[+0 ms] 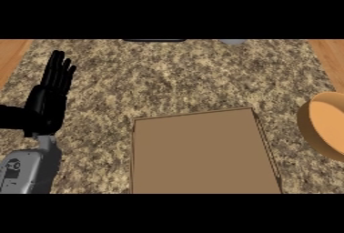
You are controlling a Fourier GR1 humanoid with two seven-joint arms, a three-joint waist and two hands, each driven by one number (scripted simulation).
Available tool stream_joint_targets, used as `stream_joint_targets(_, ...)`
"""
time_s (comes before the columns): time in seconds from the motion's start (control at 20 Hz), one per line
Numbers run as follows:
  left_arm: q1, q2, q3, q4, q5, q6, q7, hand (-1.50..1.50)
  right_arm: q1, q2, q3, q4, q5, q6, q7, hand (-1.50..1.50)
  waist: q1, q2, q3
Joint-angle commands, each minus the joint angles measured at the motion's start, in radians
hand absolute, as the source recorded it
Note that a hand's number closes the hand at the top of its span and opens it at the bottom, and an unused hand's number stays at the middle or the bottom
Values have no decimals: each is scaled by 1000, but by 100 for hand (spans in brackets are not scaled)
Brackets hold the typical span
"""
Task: Pick the cupcake from the tray and place it in the pot
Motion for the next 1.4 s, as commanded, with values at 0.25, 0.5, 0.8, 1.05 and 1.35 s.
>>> stream_joint_targets(0.25, 1, -21, -17, -28, -11, 15, 42, 0, -153, -89, 70, 447, 2, 116, -52, -150, 10, 1, 1)
stream_joint_targets(0.5, -5, -13, -3, -35, -9, 3, 43, 0, -201, -96, 115, 559, -14, 98, -233, -150, 0, -1, 0)
stream_joint_targets(0.8, 49, -21, -1, -42, -18, -3, -3, 0, -223, -99, -22, 537, -219, 255, -237, -150, -8, -6, -1)
stream_joint_targets(1.05, 3, -6, 16, -28, -18, 3, 26, 0, -293, -89, -114, 567, -337, 335, -21, -150, -15, -8, -2)
stream_joint_targets(1.35, -18, -23, 10, -19, -27, 14, 38, 0, -314, -215, -198, 765, -428, 370, -71, -150, -5, -2, 0)
